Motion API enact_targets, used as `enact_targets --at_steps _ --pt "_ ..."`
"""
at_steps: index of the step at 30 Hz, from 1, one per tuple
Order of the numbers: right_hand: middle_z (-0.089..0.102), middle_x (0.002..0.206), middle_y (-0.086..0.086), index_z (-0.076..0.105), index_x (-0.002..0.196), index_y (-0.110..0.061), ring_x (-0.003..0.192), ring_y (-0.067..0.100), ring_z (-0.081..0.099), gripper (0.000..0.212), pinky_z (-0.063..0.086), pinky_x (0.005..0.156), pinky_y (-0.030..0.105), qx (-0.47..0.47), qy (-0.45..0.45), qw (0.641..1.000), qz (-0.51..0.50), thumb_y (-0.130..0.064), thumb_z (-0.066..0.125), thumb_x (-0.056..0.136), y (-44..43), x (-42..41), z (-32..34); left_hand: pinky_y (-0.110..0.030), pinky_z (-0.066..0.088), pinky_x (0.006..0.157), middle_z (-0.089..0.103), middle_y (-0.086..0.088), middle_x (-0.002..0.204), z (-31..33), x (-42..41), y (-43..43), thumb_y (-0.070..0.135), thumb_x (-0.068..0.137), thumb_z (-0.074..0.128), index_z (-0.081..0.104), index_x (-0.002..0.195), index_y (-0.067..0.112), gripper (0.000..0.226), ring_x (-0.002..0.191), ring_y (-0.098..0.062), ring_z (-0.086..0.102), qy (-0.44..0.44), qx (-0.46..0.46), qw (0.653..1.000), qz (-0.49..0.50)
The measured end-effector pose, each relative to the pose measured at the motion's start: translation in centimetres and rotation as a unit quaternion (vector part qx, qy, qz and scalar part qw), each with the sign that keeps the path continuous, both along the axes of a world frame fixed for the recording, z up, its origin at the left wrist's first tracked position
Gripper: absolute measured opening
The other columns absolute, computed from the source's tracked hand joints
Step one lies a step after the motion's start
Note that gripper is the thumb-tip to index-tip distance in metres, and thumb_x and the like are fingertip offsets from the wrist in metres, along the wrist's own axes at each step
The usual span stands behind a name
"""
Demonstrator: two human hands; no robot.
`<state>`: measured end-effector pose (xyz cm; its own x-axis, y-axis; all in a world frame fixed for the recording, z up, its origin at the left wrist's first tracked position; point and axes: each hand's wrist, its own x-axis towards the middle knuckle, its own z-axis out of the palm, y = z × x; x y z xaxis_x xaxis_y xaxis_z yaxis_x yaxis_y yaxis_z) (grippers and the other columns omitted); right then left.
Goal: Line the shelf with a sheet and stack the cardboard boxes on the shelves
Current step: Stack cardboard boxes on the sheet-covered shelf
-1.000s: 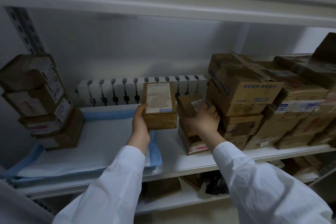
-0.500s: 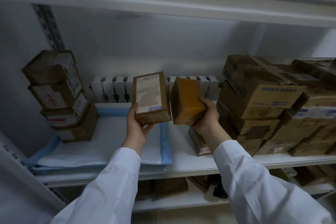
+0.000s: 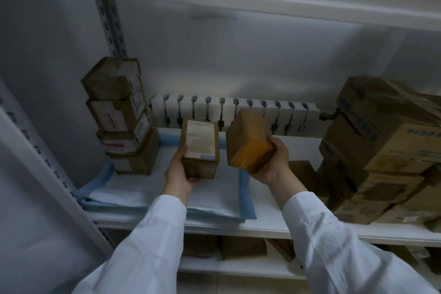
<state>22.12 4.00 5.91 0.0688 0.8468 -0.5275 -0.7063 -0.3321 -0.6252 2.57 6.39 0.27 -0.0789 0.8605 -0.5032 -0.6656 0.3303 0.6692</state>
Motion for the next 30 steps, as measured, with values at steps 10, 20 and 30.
enact_targets --at_steps 10,20,30 --pt "0.058 0.102 0.012 0.042 0.122 -0.024 0.092 0.032 0.056 0.041 0.047 0.070 0.041 -0.016 -0.010 0.999 0.027 -0.047 0.048 0.089 2.2 -3.4 -0.4 -0.062 0.046 0.090 0.065 -0.008 0.122 -7.2 -5.1 5.5 0.061 0.029 0.088 0.054 0.128 0.026 0.111 0.106 -0.034 0.062 0.013 -0.050 0.994 0.099" --pt "0.056 0.121 0.012 0.038 0.133 -0.028 0.106 0.034 0.055 0.055 0.049 0.075 0.042 -0.013 -0.002 0.999 0.041 -0.048 0.055 0.084 4.5 -6.2 -1.0 -0.046 0.041 0.104 0.064 -0.003 0.124 -8.0 -7.1 6.7 0.073 0.023 0.081 0.057 0.126 0.026 0.116 0.109 -0.029 0.060 0.032 -0.062 0.991 0.117" --pt "0.056 0.123 0.010 0.042 0.134 -0.025 0.110 0.033 0.055 0.055 0.049 0.077 0.041 0.001 -0.024 0.997 0.078 -0.039 0.060 0.084 5.1 -8.6 -0.7 -0.047 0.046 0.100 0.061 -0.008 0.125 -5.3 -7.0 5.7 0.056 0.063 0.077 0.054 0.128 0.013 0.081 0.110 -0.032 0.059 0.040 -0.088 0.987 0.127"
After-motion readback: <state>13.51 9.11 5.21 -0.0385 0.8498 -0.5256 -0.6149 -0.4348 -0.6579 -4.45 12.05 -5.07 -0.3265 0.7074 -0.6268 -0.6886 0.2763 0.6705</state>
